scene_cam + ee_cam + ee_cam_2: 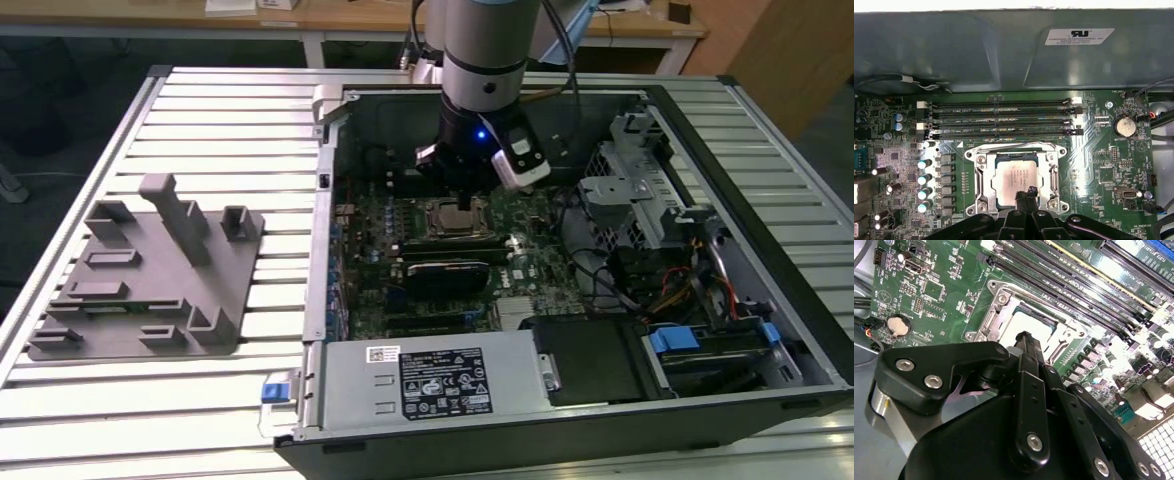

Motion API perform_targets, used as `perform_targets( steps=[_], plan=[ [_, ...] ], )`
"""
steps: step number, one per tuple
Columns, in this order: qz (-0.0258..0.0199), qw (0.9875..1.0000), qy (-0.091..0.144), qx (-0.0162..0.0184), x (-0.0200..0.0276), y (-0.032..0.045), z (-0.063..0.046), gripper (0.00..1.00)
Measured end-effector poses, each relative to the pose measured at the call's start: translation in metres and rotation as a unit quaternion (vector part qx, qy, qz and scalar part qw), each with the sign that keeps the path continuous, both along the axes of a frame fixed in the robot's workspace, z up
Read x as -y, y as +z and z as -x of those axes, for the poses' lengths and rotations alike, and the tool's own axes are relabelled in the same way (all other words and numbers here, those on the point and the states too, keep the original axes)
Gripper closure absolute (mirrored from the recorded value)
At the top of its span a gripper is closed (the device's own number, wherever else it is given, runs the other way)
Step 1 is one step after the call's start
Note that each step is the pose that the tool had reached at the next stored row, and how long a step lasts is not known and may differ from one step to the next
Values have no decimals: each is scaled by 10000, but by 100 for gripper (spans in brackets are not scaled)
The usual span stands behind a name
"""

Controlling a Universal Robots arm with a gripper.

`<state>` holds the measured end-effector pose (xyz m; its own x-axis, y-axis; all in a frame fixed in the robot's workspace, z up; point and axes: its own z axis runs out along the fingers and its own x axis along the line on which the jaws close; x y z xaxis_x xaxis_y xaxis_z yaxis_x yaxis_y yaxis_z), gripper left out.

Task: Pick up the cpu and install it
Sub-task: 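Install the second cpu locking lever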

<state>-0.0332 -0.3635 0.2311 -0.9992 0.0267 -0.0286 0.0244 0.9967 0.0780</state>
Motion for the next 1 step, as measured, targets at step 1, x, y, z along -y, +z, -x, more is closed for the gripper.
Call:
perform_targets(
  steps=[1],
  plan=[
    [0, 10000, 0, 0, 0, 0, 0, 89]
  ],
)
